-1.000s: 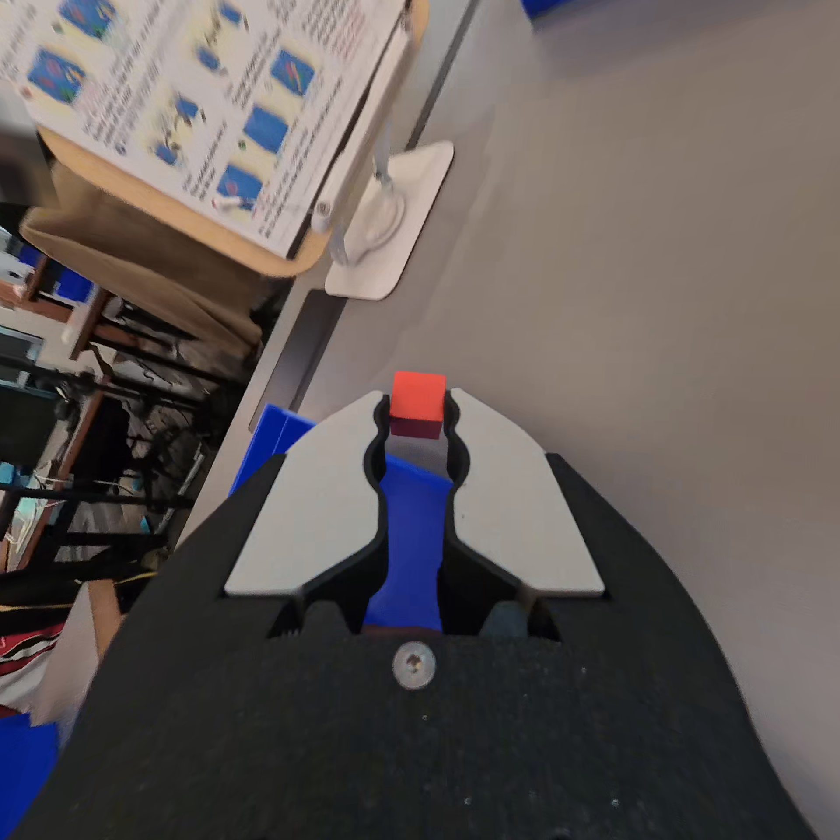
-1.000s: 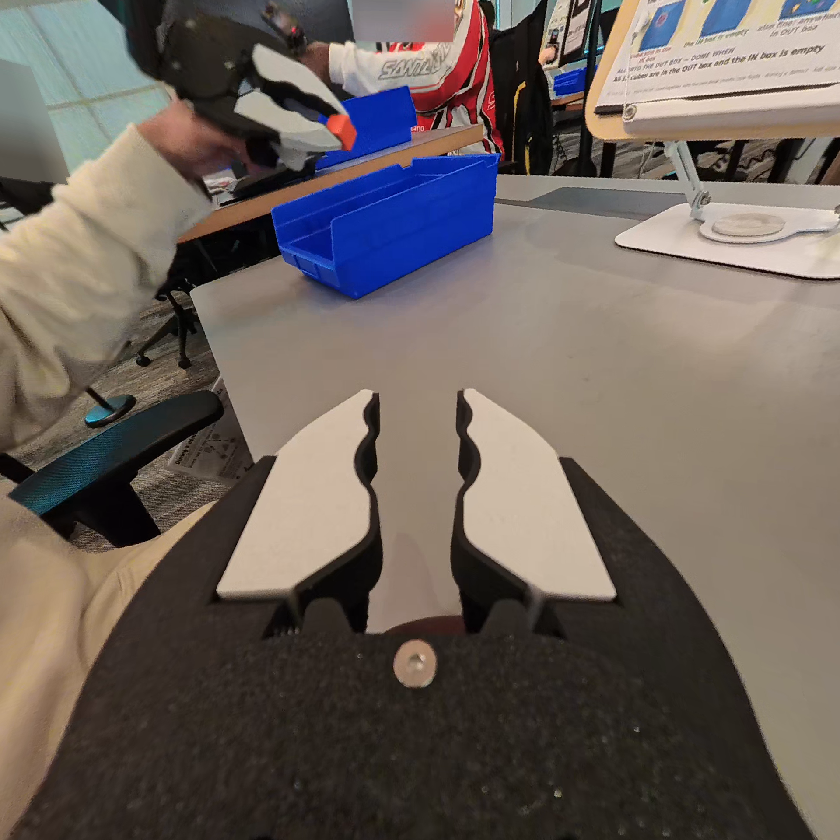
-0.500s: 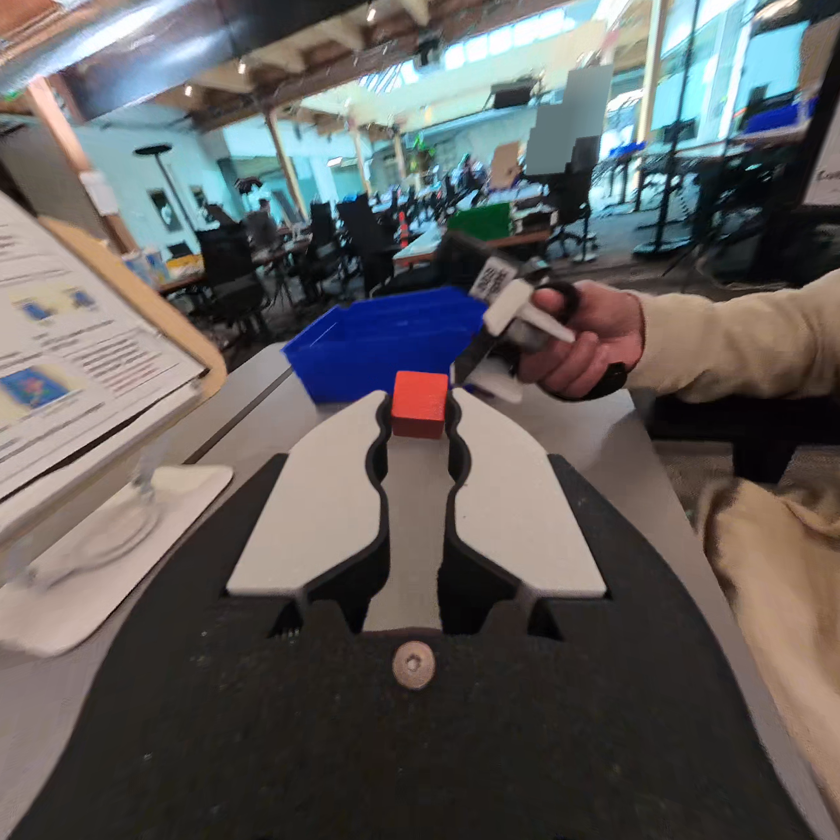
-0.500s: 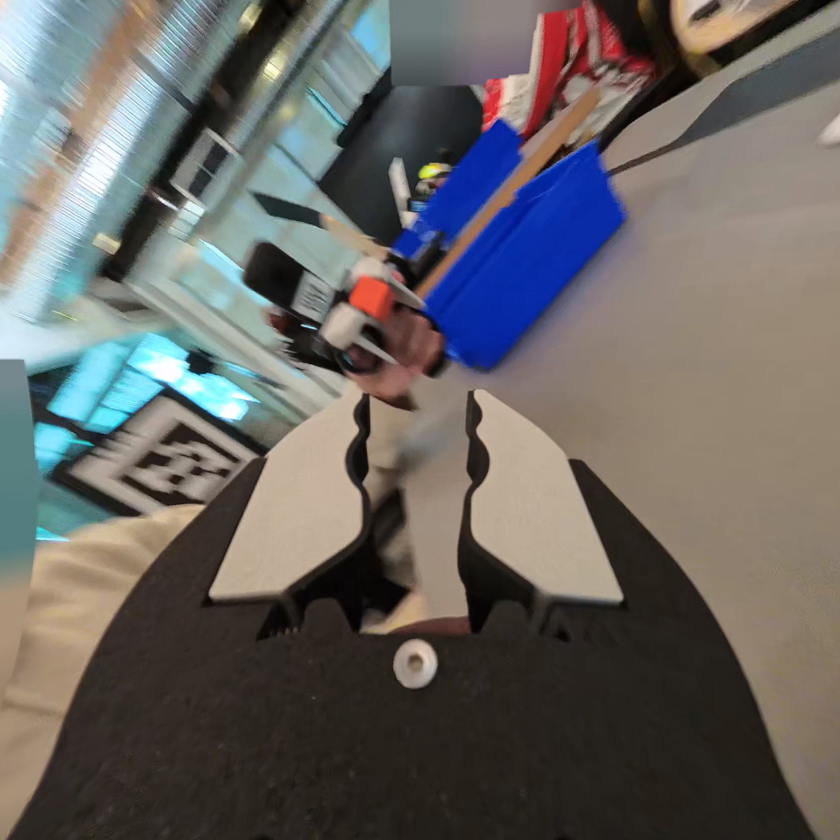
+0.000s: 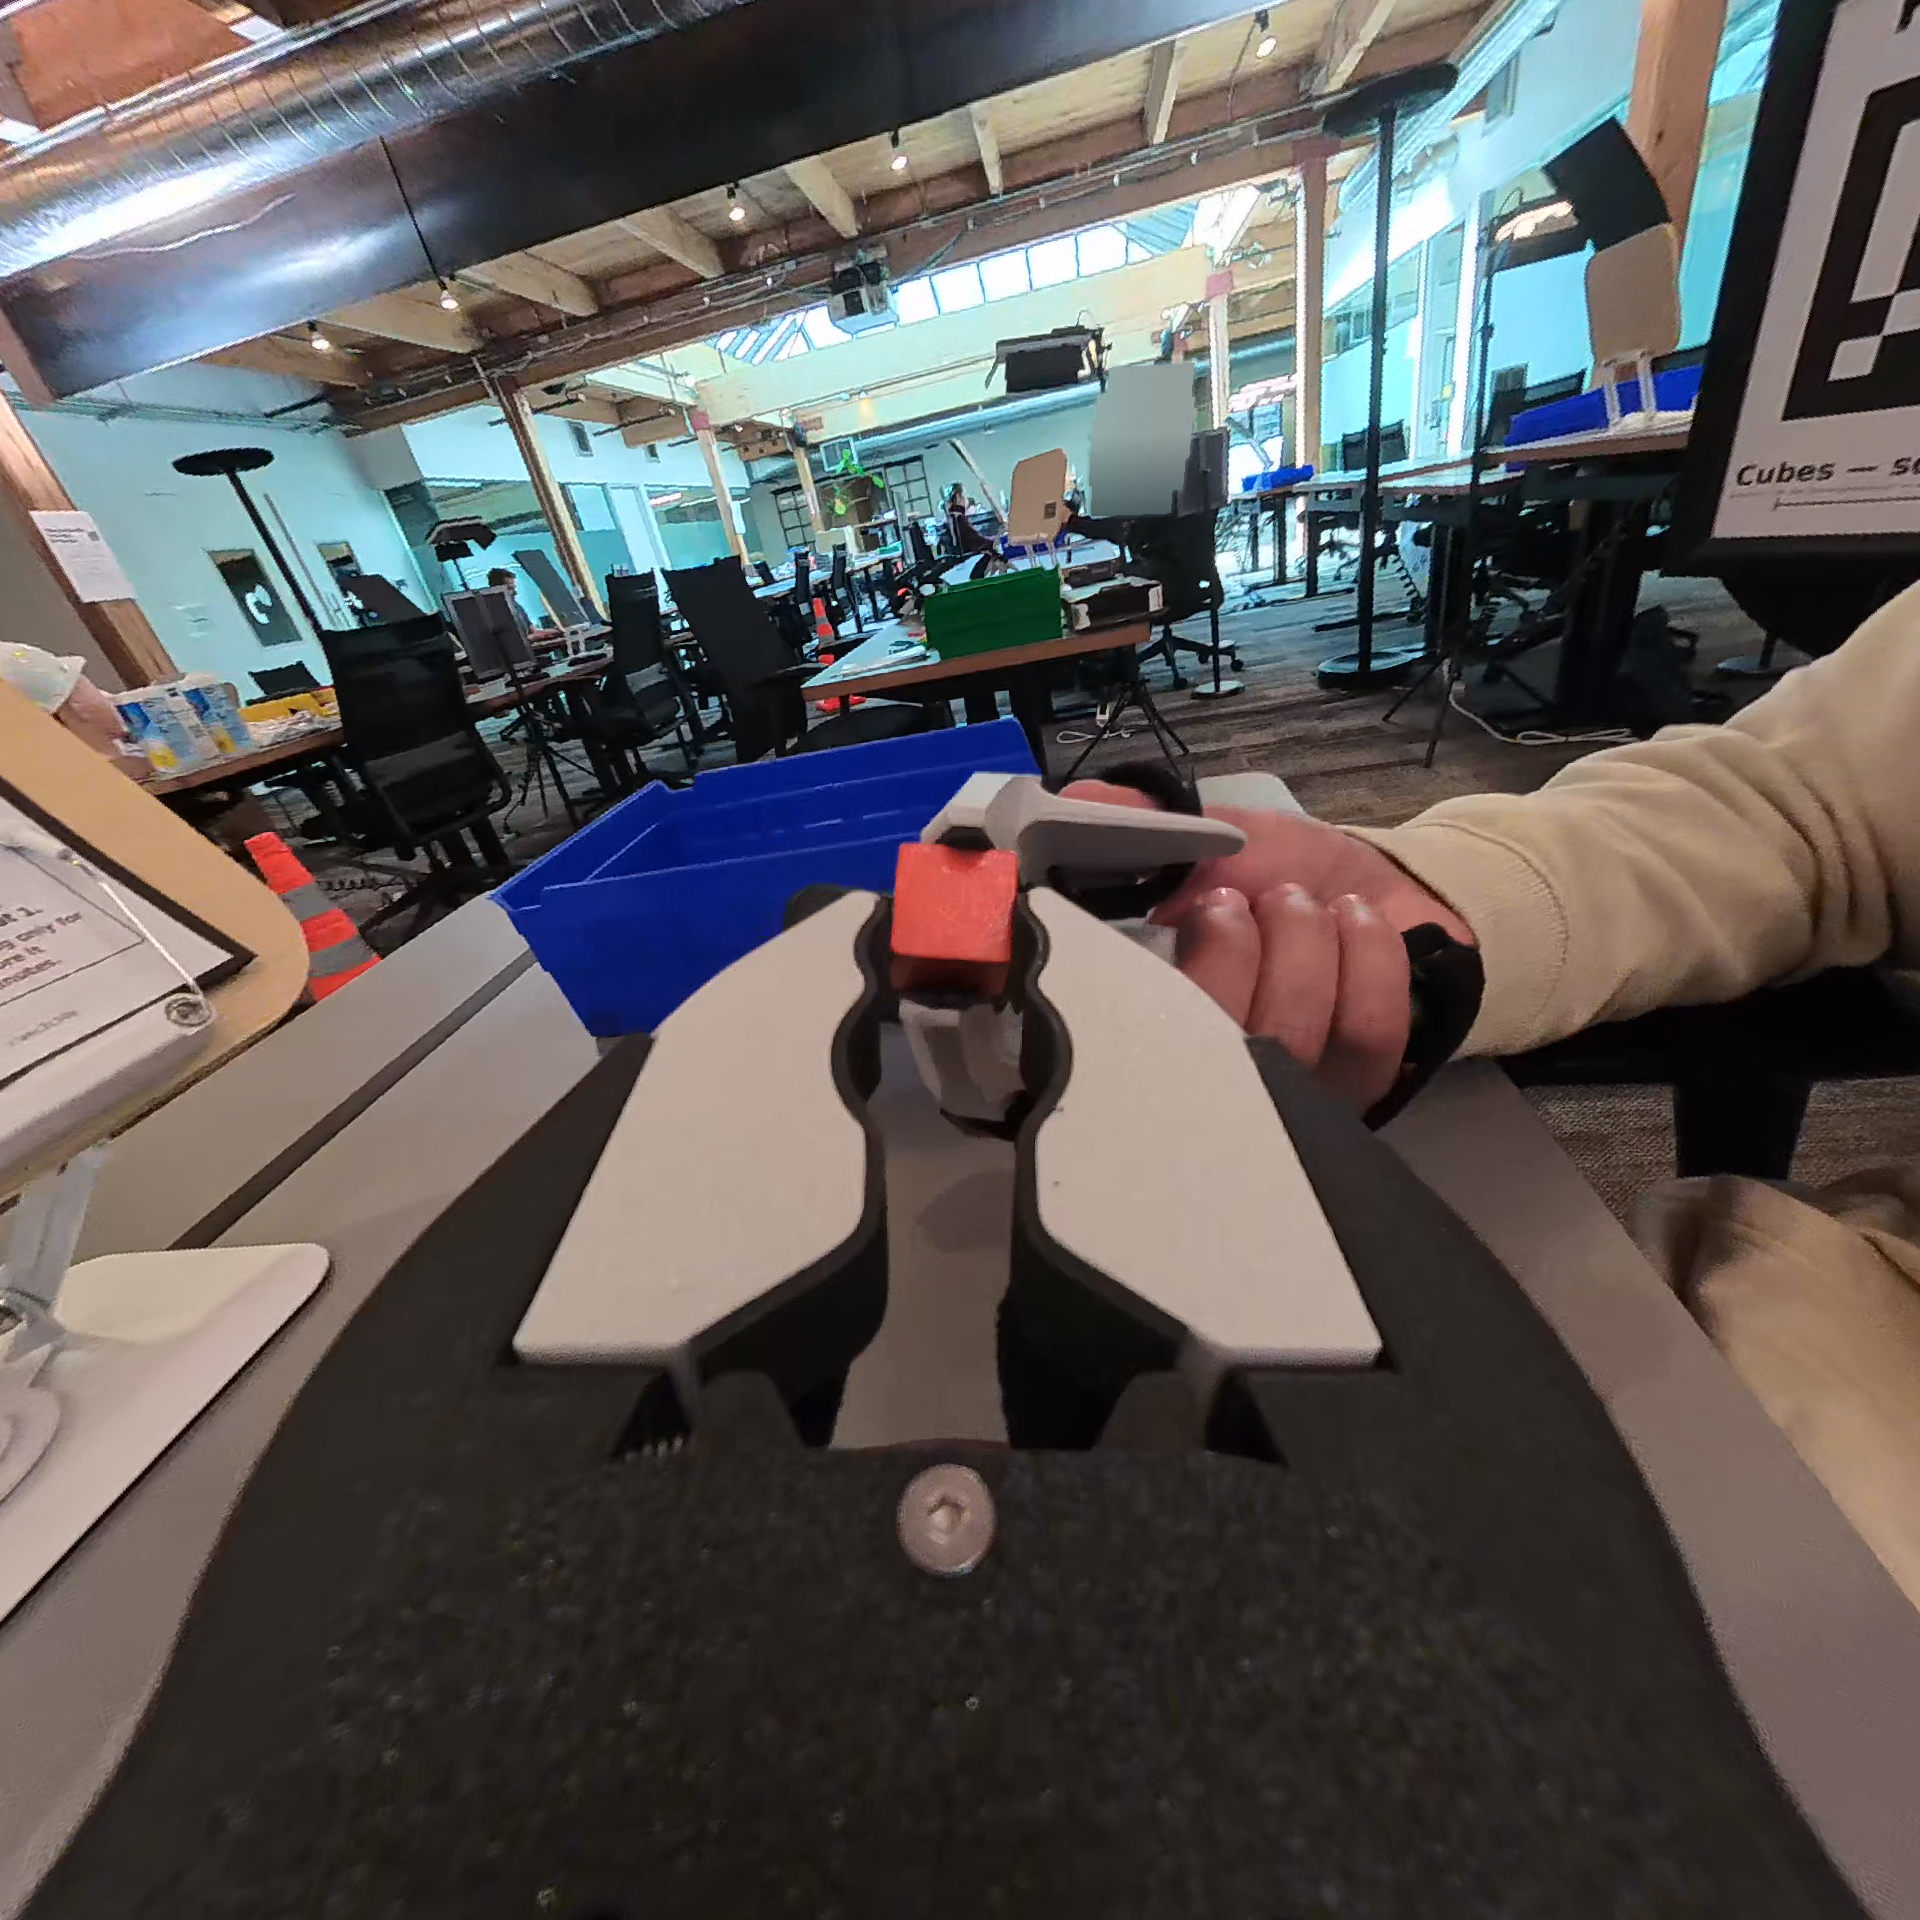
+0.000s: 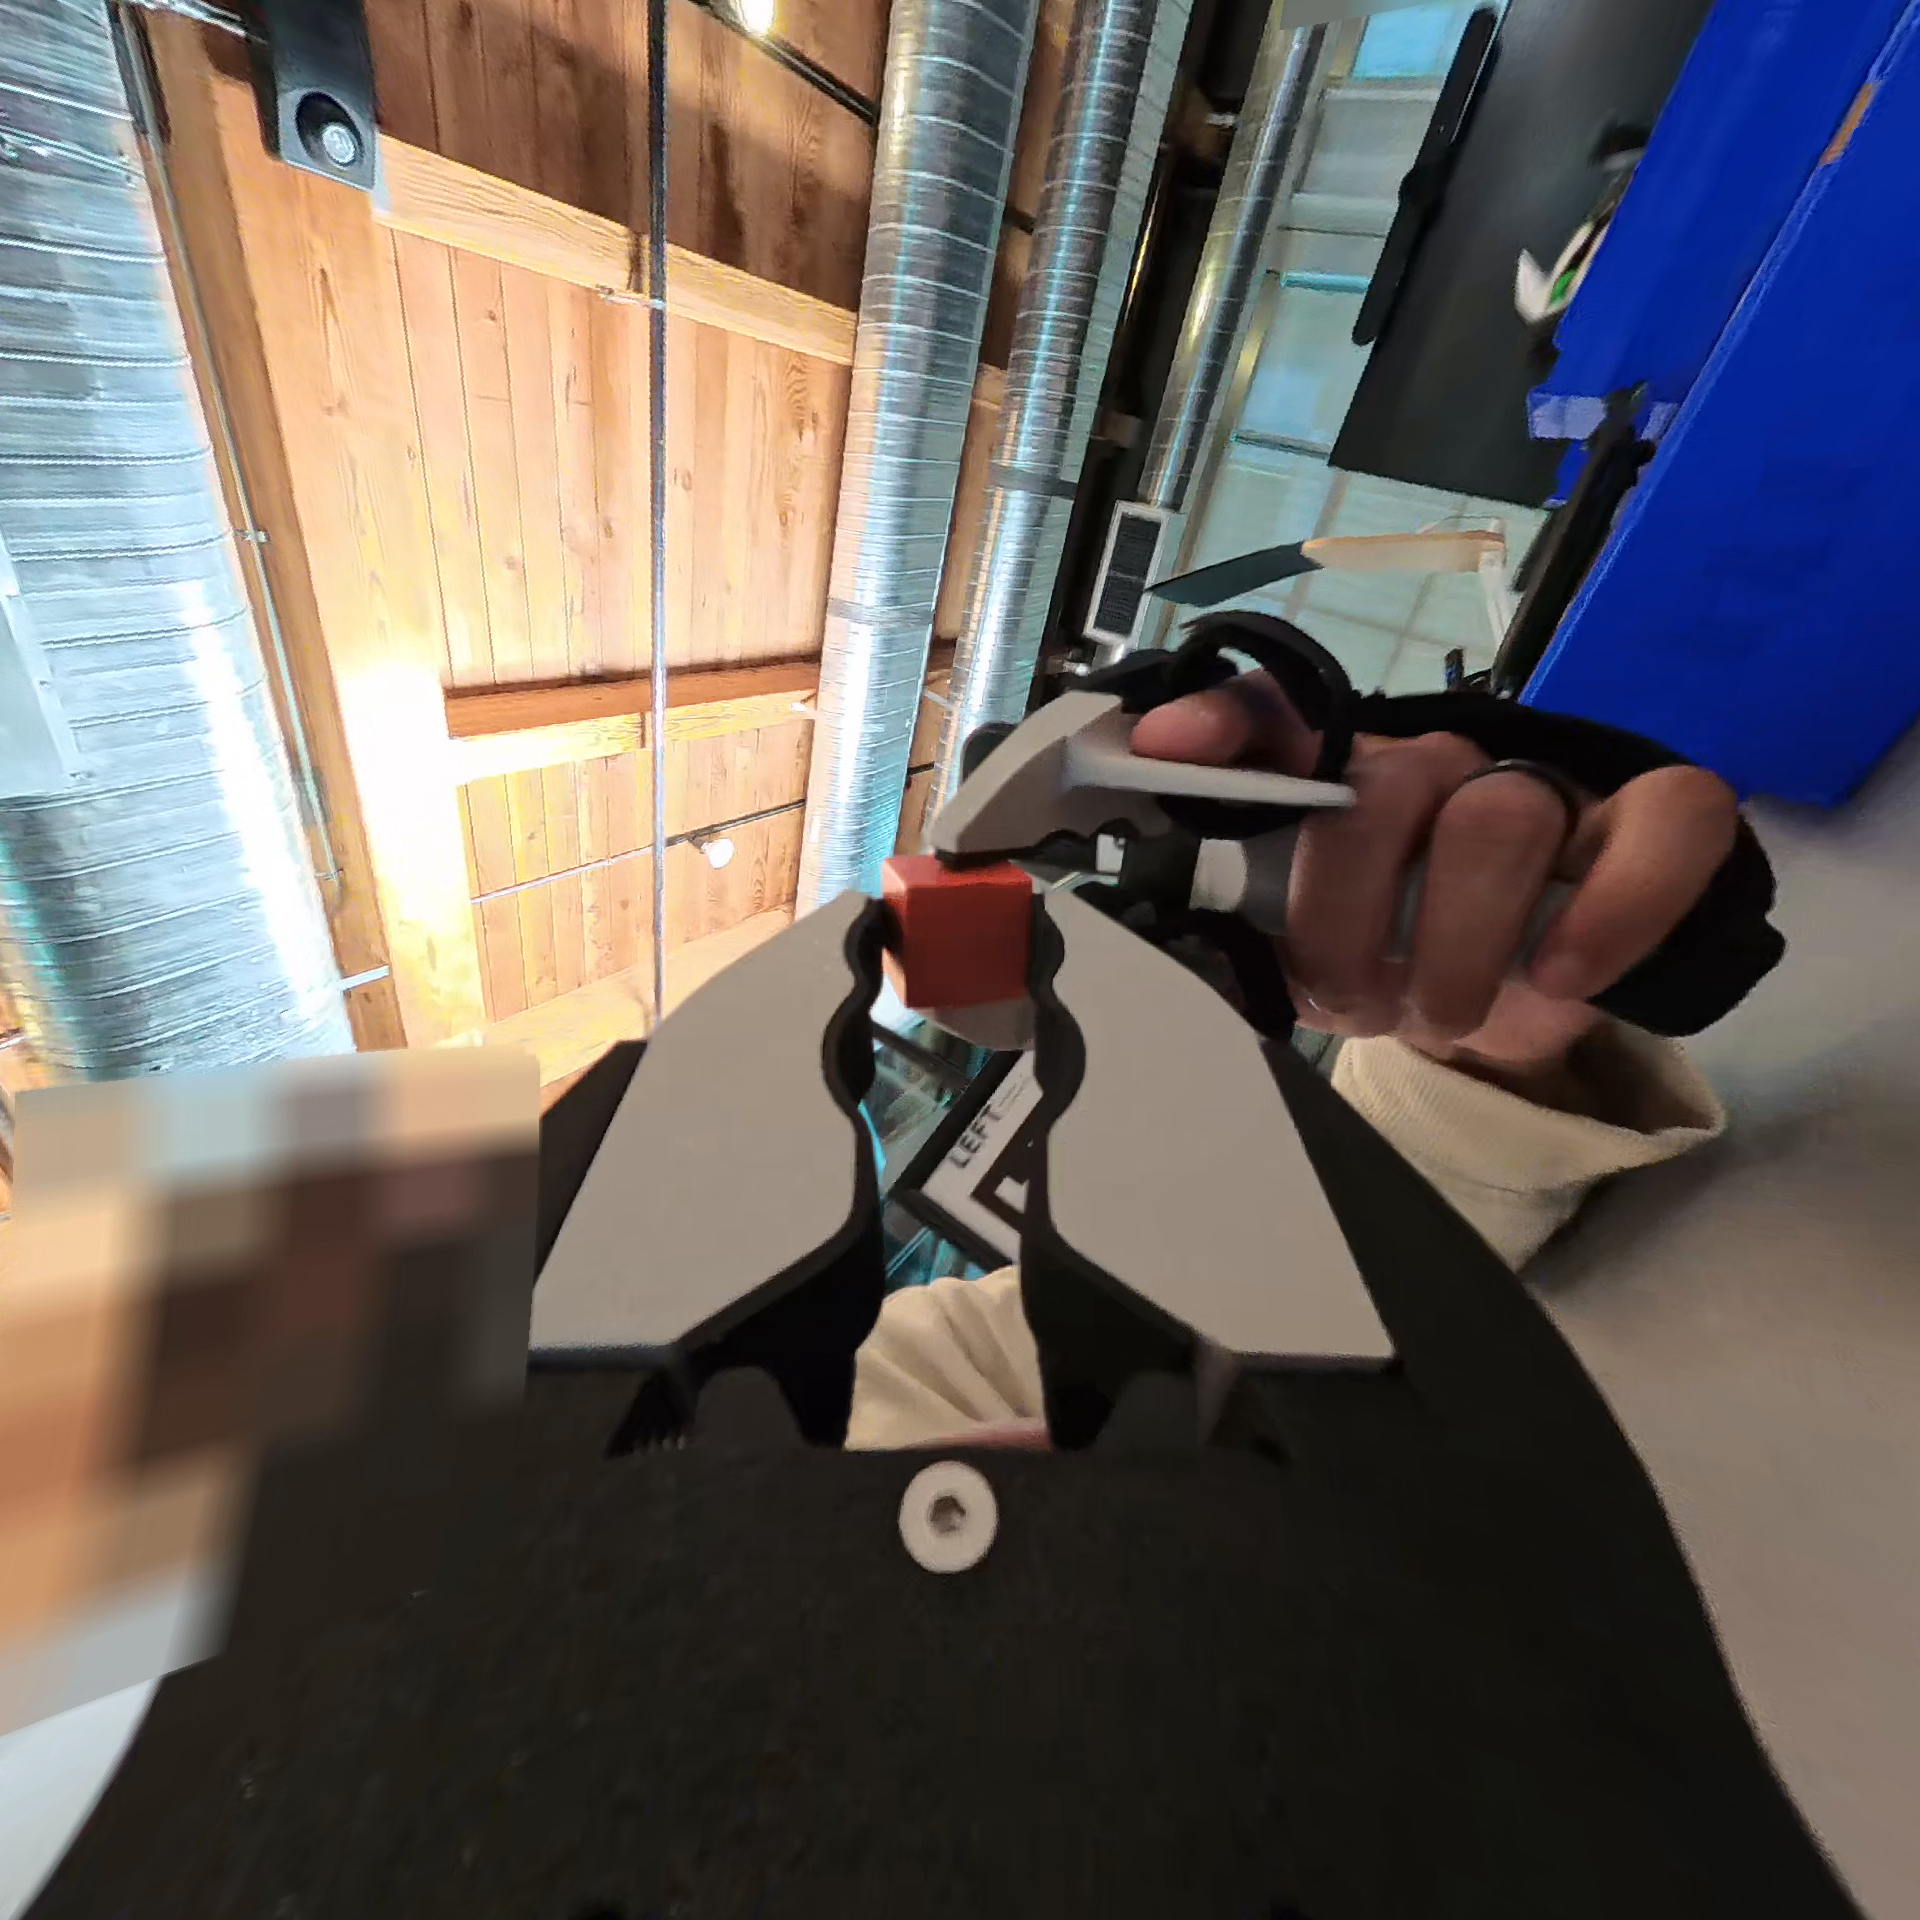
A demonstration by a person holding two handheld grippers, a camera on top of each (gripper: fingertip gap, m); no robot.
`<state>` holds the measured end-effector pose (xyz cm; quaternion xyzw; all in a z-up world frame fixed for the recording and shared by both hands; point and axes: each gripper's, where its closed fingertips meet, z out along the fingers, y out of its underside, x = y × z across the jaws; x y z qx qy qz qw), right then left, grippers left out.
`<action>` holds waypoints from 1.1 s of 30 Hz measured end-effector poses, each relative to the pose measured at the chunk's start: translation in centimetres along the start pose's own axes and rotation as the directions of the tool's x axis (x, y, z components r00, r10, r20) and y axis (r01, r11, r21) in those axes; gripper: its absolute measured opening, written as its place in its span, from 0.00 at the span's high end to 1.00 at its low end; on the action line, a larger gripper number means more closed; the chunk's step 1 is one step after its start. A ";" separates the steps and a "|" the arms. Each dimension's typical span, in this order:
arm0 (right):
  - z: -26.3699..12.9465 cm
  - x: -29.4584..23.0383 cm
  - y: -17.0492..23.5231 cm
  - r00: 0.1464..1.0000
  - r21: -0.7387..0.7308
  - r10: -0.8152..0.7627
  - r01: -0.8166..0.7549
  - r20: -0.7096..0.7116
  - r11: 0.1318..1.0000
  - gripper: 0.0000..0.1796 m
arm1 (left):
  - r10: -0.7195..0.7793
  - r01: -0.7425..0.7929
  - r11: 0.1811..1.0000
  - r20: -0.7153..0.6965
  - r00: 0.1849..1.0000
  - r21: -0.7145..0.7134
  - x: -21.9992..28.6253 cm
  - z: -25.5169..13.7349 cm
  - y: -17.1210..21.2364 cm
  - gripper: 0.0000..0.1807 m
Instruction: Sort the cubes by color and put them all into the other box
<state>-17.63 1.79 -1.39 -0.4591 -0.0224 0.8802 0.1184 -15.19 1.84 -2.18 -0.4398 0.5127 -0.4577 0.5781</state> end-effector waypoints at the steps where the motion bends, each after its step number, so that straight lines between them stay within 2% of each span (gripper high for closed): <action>1: -0.1 0.2 -0.1 1.000 0.013 -0.017 0.017 -0.016 1.000 0.86 | 0.008 -0.008 1.000 0.009 1.000 -0.011 0.0 -0.1 0.3 0.88; 3: -0.3 0.4 0.0 1.000 0.010 -0.021 0.021 -0.017 1.000 0.87 | 0.008 -0.007 1.000 0.023 1.000 -0.024 0.3 -0.4 0.3 0.86; 7: -1.2 0.8 0.0 0.996 0.010 -0.057 0.058 -0.068 0.998 0.87 | -0.008 0.011 0.999 0.047 0.999 -0.049 2.2 -2.7 -1.3 0.72; 9: -2.0 0.9 0.3 0.986 -0.003 -0.114 0.115 -0.119 0.993 0.87 | -0.015 0.041 0.987 0.167 0.986 -0.155 2.2 -4.6 -0.7 0.69; 11: -3.0 0.8 0.7 0.962 -0.023 -0.195 0.194 -0.189 0.981 0.87 | -0.003 0.139 0.939 0.397 0.918 -0.314 1.0 -7.4 1.6 0.68; 13: -4.1 1.0 1.1 0.908 -0.064 -0.299 0.293 -0.294 0.954 0.87 | -0.008 0.286 0.878 0.585 0.811 -0.385 1.1 -10.7 4.2 0.68; 16: -5.7 1.5 2.0 0.774 -0.138 -0.460 0.447 -0.435 0.884 0.87 | -0.124 0.418 0.861 0.675 0.728 -0.292 3.7 -12.7 6.3 0.71; 19: -6.5 1.5 2.7 0.681 -0.176 -0.541 0.531 -0.493 0.829 0.87 | -0.196 0.449 0.865 0.671 0.715 -0.226 5.2 -13.0 6.1 0.72; 23: -6.4 -0.2 2.5 0.577 -0.234 -0.631 0.614 -0.519 0.754 0.87 | -0.195 0.432 0.872 0.648 0.737 -0.229 5.5 -12.6 5.7 0.72; 24: -6.6 -1.8 2.0 0.519 -0.261 -0.677 0.658 -0.522 0.706 0.87 | -0.192 0.427 0.875 0.647 0.738 -0.227 5.4 -12.5 5.6 0.72; 26: -8.3 -6.0 -0.9 0.329 -0.312 -0.738 0.750 -0.589 0.583 0.87 | -0.185 0.425 0.871 0.637 0.748 -0.247 5.7 -12.4 5.9 0.72; 28: -12.4 -10.3 -6.0 0.094 -0.374 -0.692 0.785 -0.715 0.493 0.87 | -0.154 0.416 0.865 0.640 0.753 -0.280 5.8 -12.4 6.2 0.72; 29: -15.4 -11.8 -9.1 -0.060 -0.448 -0.637 0.761 -0.769 0.469 0.87 | -0.134 0.404 0.865 0.640 0.757 -0.296 5.8 -12.4 6.4 0.72; 30: -18.7 -12.8 -12.2 -0.217 -0.534 -0.573 0.704 -0.790 0.468 0.87 | -0.116 0.390 0.867 0.636 0.763 -0.310 5.8 -12.3 6.4 0.72; 31: -22.2 -13.1 -15.3 -0.340 -0.596 -0.511 0.625 -0.790 0.505 0.87 | -0.102 0.378 0.869 0.633 0.768 -0.319 5.8 -12.2 6.5 0.72; 32: -25.4 -12.6 -18.0 -0.403 -0.614 -0.464 0.540 -0.789 0.575 0.87 | -0.092 0.369 0.870 0.630 0.771 -0.326 5.8 -12.0 6.5 0.72; 33: -28.0 -11.3 -20.0 -0.407 -0.598 -0.444 0.448 -0.798 0.665 0.87 | -0.086 0.364 0.870 0.625 0.776 -0.332 5.9 -11.9 6.5 0.72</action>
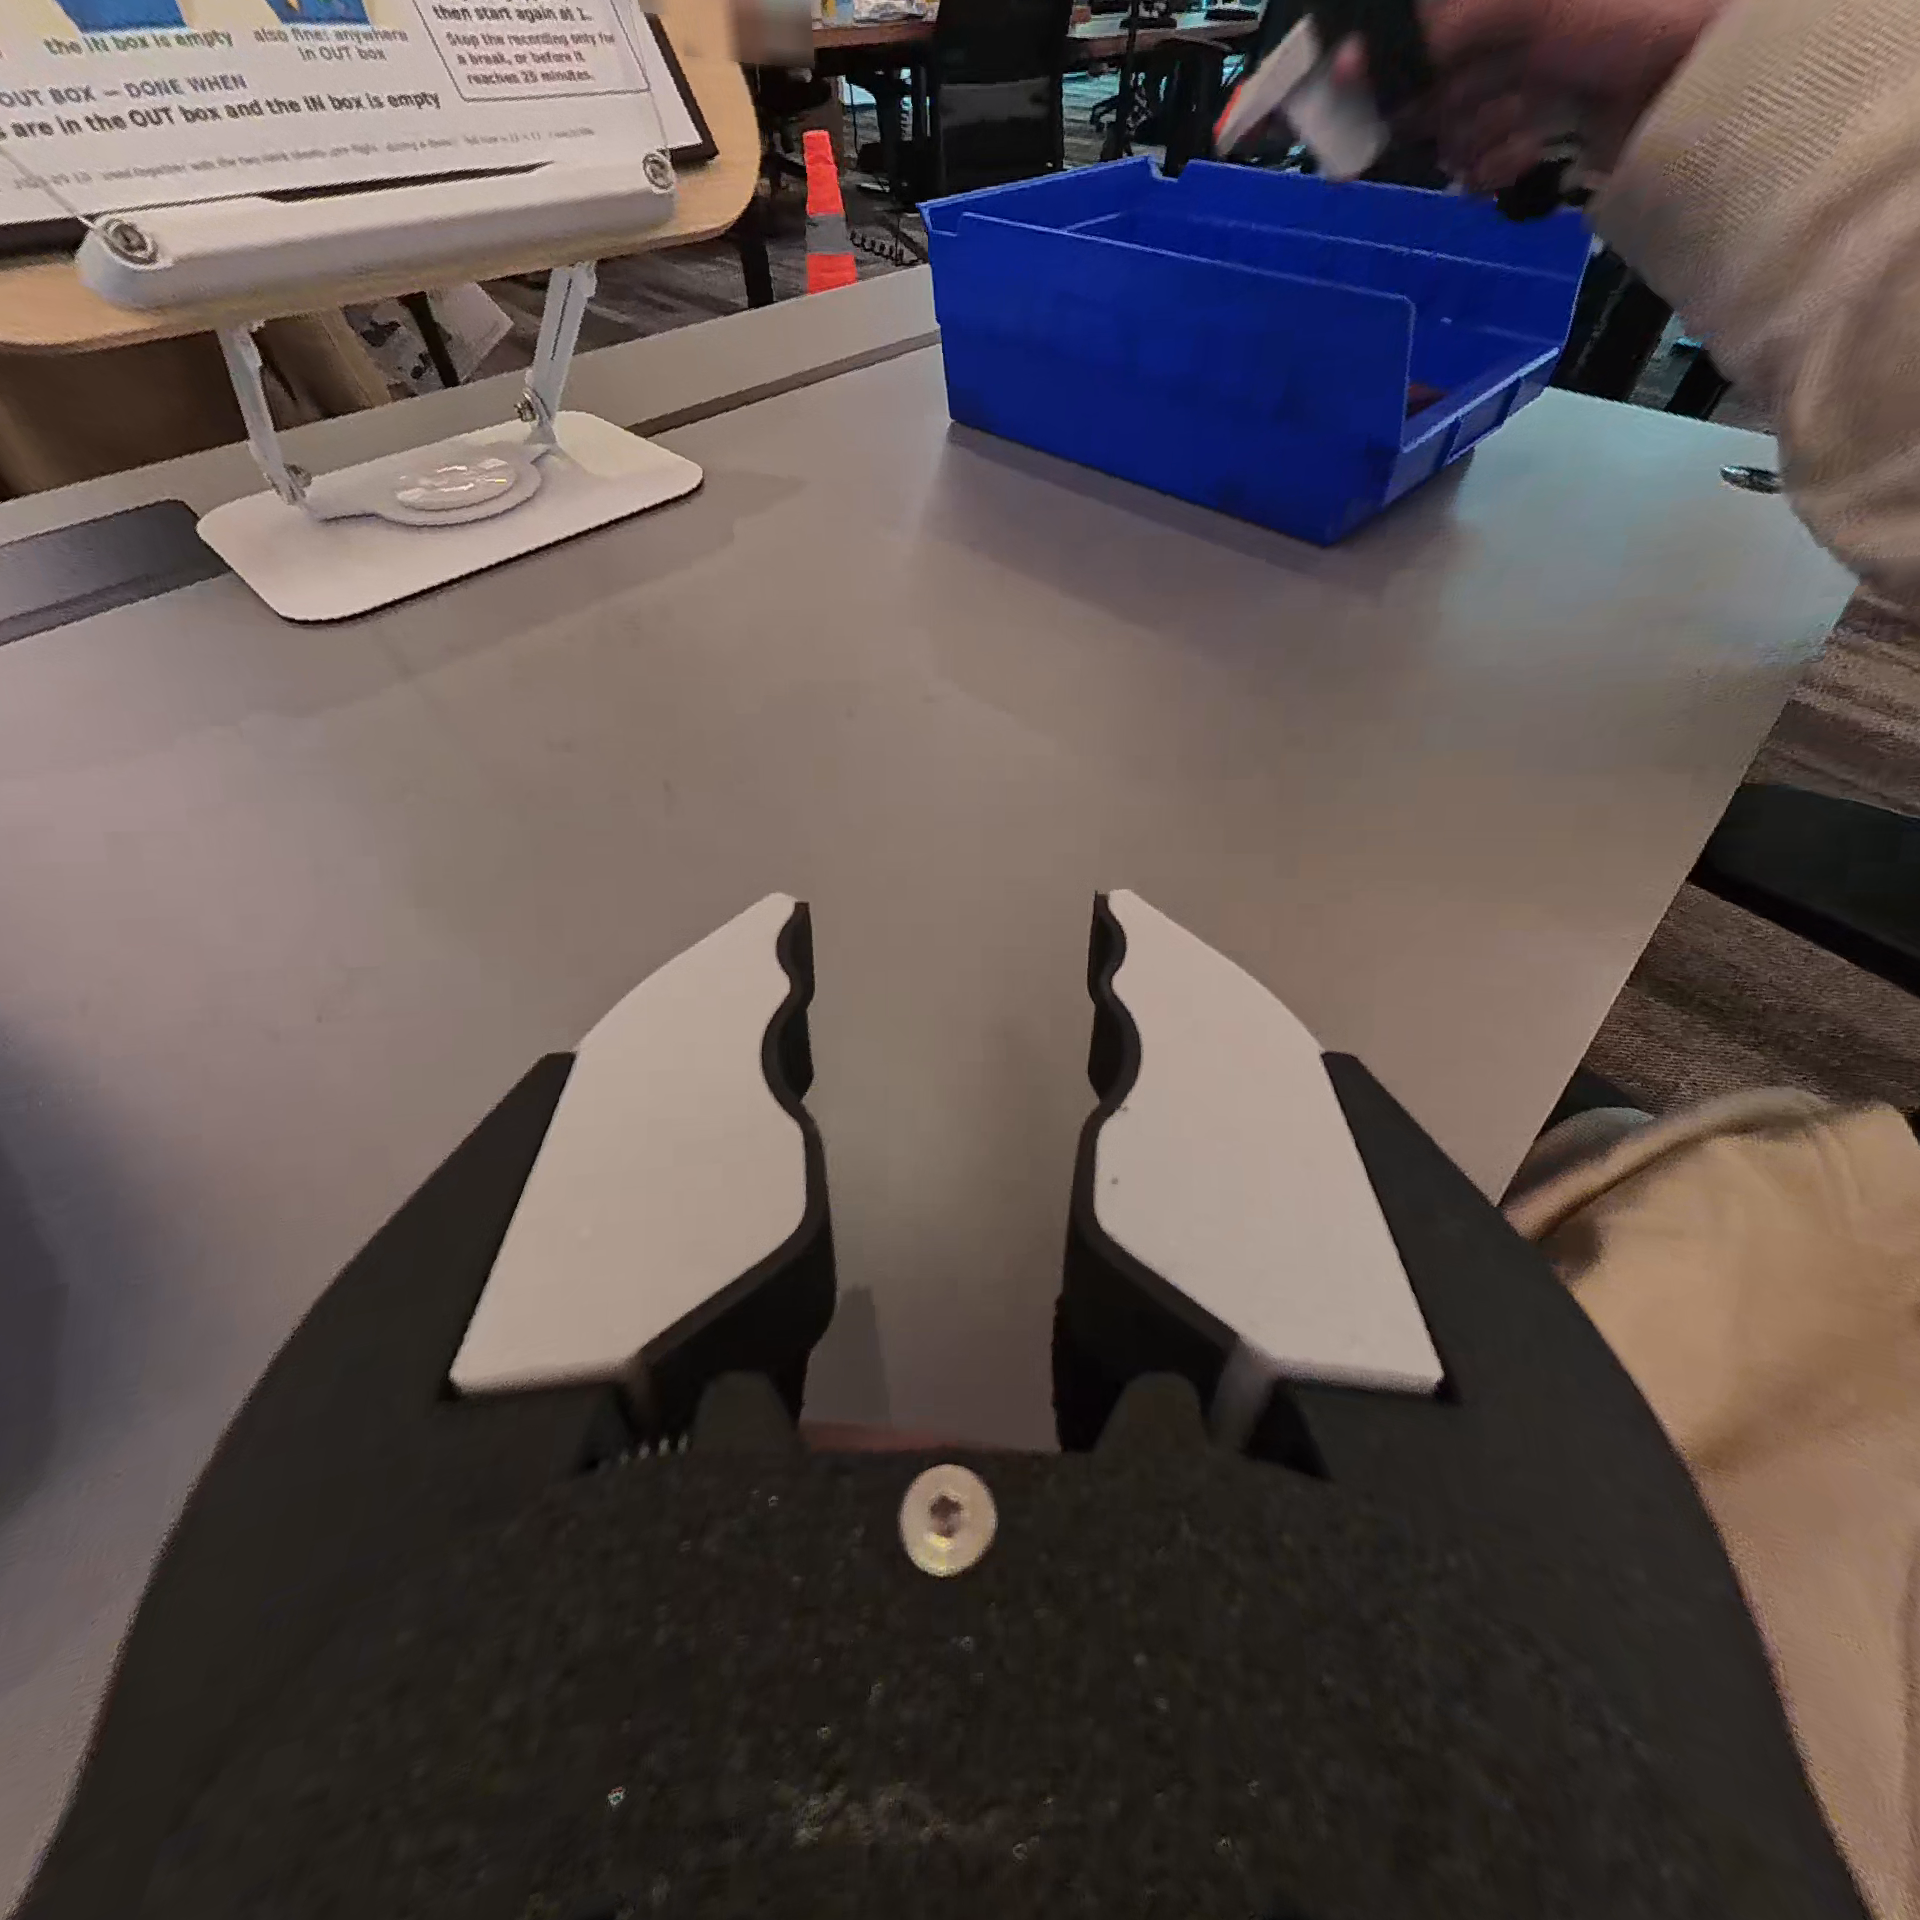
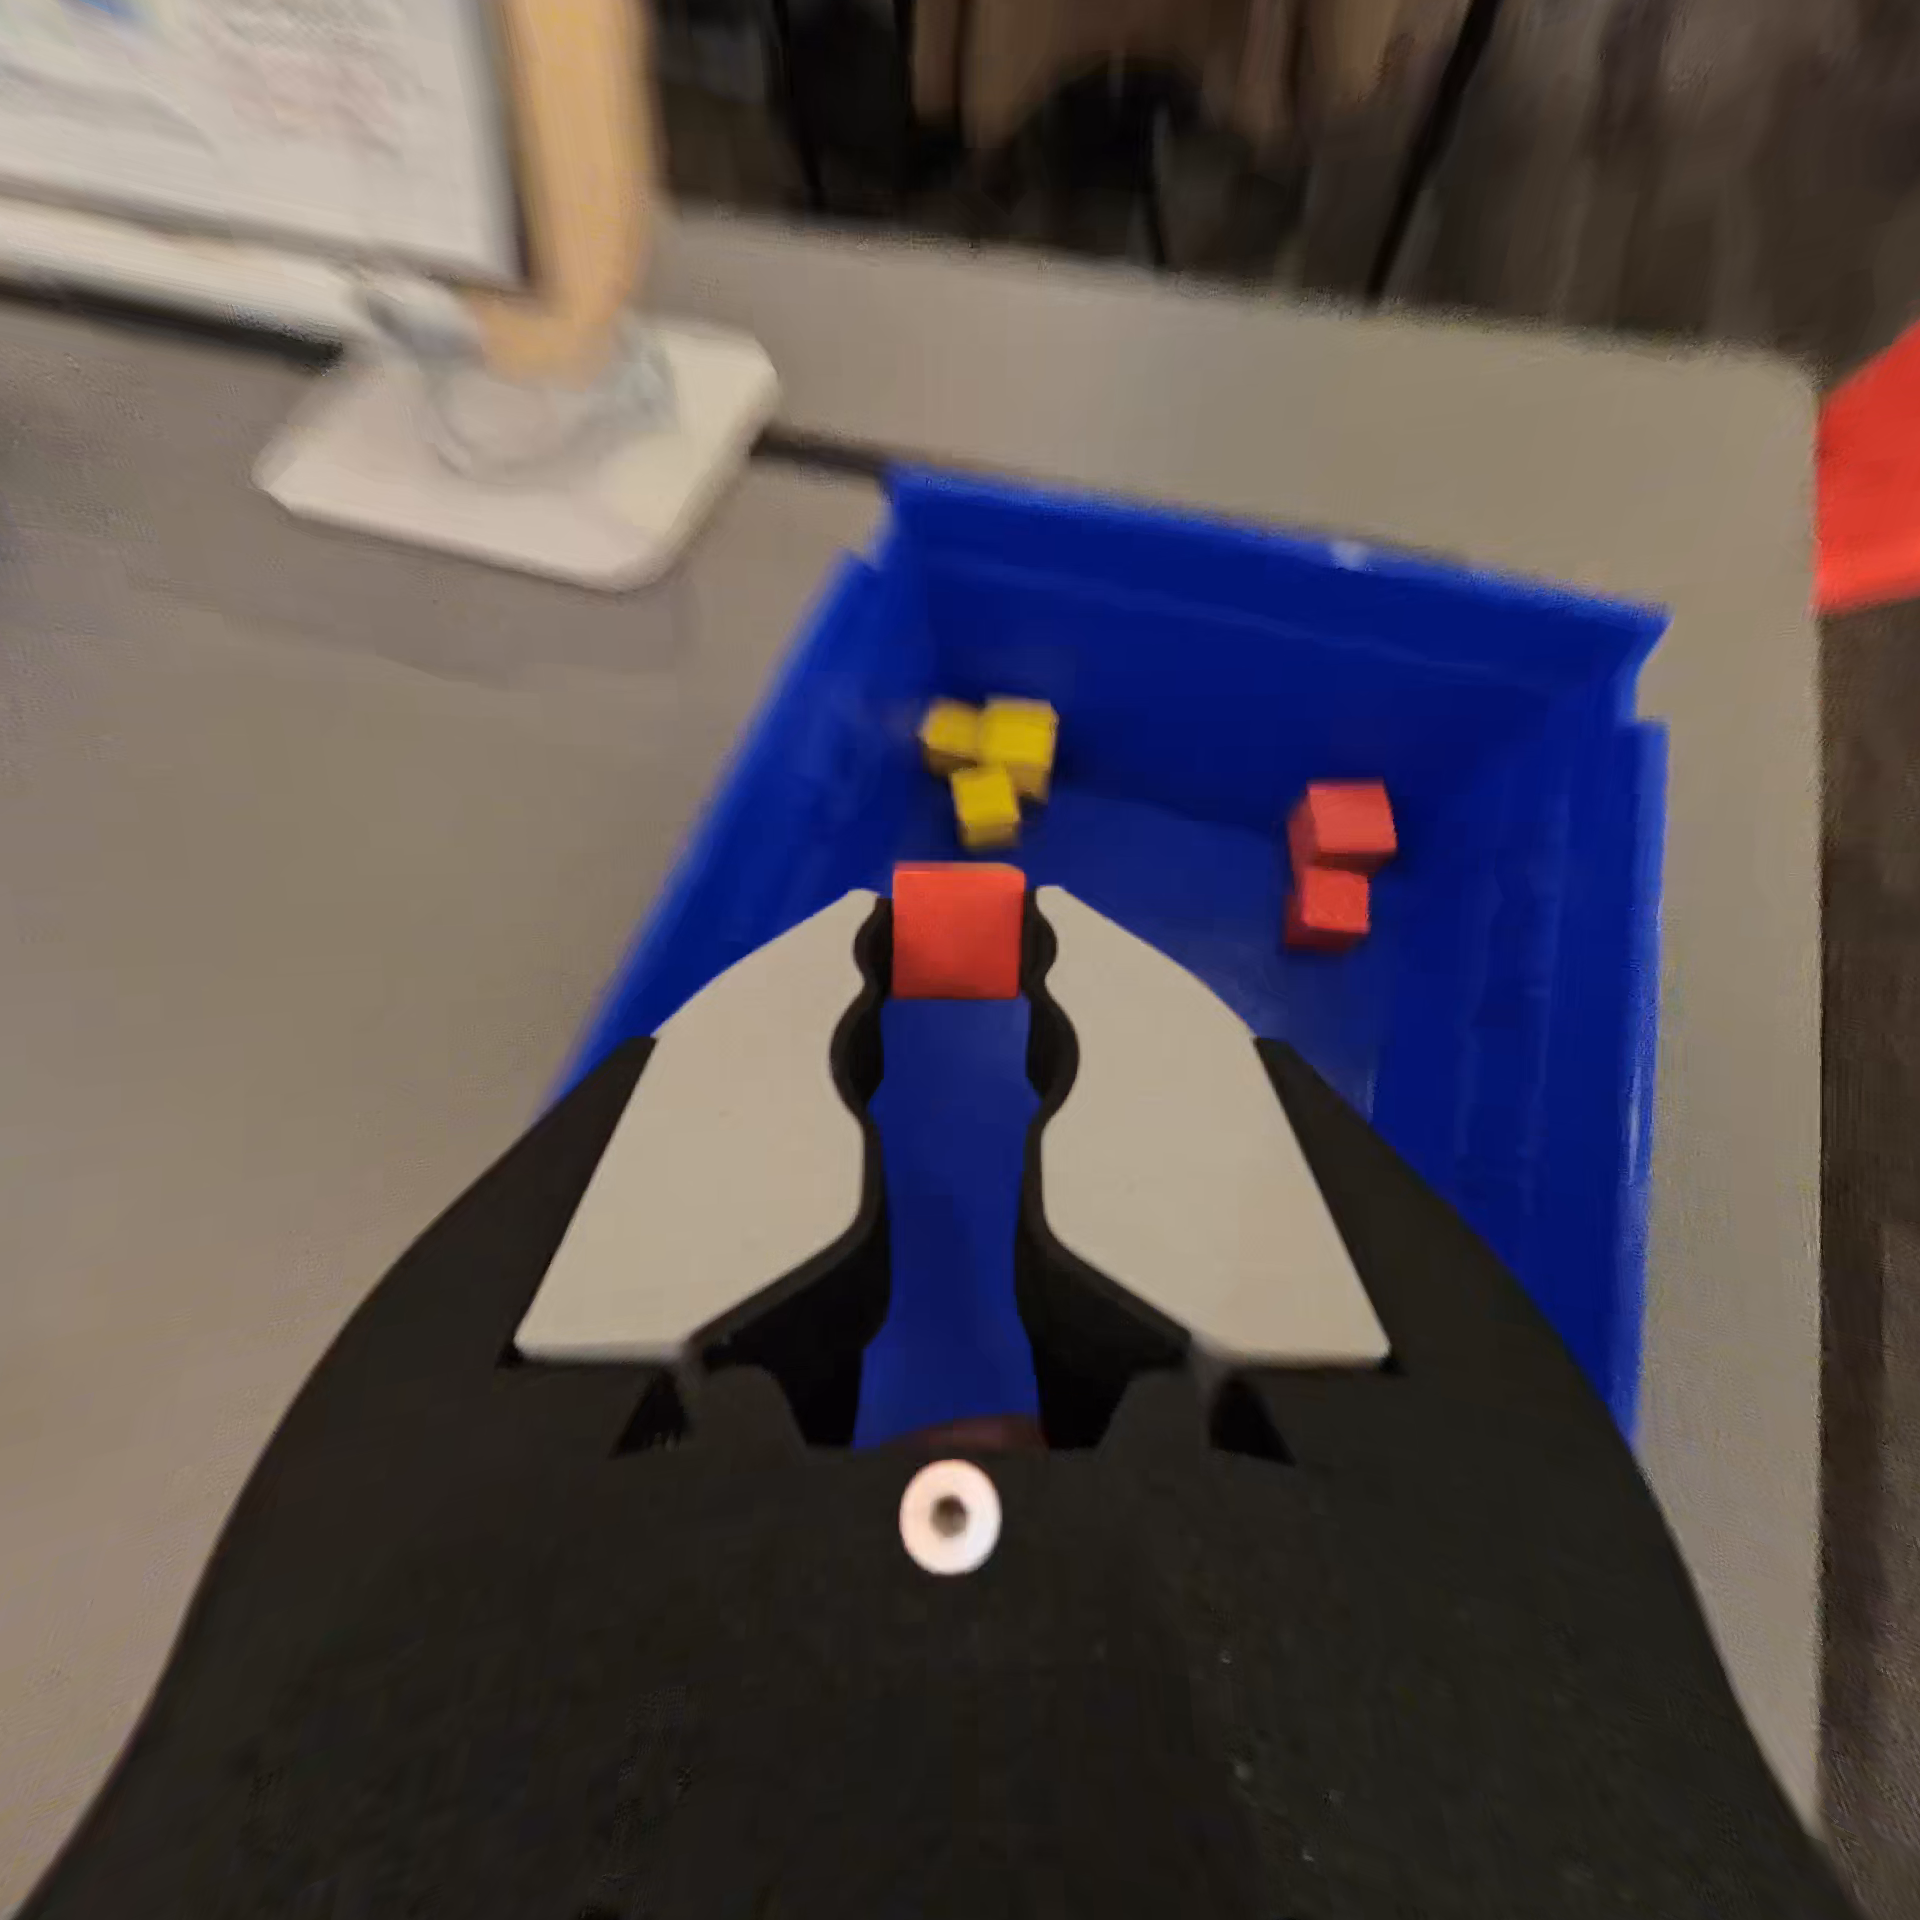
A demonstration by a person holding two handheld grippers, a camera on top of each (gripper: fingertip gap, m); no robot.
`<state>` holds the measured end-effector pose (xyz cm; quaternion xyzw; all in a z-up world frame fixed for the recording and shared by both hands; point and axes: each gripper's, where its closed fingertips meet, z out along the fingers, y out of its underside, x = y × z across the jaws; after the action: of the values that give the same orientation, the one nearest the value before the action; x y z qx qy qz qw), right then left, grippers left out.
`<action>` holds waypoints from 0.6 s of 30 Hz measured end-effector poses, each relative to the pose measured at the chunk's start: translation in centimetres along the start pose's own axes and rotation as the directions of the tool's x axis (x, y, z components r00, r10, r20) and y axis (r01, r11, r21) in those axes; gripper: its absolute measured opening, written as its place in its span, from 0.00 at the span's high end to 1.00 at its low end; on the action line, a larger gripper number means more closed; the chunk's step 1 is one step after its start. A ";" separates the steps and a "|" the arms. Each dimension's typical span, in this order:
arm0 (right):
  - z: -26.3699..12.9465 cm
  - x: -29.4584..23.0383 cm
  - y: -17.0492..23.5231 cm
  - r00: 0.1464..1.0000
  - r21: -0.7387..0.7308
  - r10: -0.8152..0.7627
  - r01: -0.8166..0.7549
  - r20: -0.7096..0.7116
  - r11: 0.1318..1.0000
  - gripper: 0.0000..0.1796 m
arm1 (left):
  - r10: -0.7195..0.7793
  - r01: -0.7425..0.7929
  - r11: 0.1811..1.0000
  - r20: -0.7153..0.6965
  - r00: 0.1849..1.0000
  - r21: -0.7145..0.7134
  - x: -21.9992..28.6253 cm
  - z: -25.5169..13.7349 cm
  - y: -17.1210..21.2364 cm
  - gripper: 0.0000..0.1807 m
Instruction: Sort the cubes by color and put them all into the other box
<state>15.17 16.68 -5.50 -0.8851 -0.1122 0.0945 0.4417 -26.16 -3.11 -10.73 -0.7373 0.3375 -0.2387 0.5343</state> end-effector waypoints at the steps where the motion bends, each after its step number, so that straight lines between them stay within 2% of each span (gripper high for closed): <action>1: 2.1 1.9 1.0 1.000 -0.126 0.016 -0.017 -0.007 0.992 0.87 | 0.008 -0.008 1.000 -0.005 1.000 -0.005 0.2 0.1 0.1 0.72; 4: 7.0 5.5 3.2 0.998 -0.348 -0.009 -0.014 -0.065 0.937 0.87 | 0.045 -0.045 0.999 0.001 0.999 -0.014 0.3 0.2 0.2 0.72; 6: 9.3 5.8 4.3 0.999 -0.432 0.018 -0.032 -0.037 0.901 0.87 | 0.066 -0.066 0.998 0.002 0.998 -0.018 0.3 0.3 0.3 0.72; 7: 10.1 6.6 4.6 0.998 -0.460 -0.001 -0.029 -0.065 0.887 0.87 | 0.071 -0.071 0.997 0.000 0.997 -0.021 0.3 0.3 0.4 0.72; 12: 11.5 10.7 6.1 0.975 -0.548 -0.049 -0.079 -0.216 0.833 0.87 | 0.055 -0.056 0.998 -0.017 0.998 -0.042 0.1 0.3 1.2 0.72; 16: 11.7 11.4 6.3 0.959 -0.554 -0.096 -0.072 -0.268 0.829 0.87 | 0.041 -0.042 0.998 -0.029 0.999 -0.043 0.0 0.4 1.3 0.72; 18: 11.7 11.4 6.3 0.953 -0.547 -0.108 -0.067 -0.282 0.834 0.84 | 0.037 -0.038 0.998 -0.031 0.999 -0.042 -0.1 0.4 1.3 0.72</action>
<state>23.70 25.09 -18.28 -0.9770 -0.0757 -0.0825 0.1813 -26.26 -3.04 -12.07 -0.7384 0.3643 -0.2324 0.5178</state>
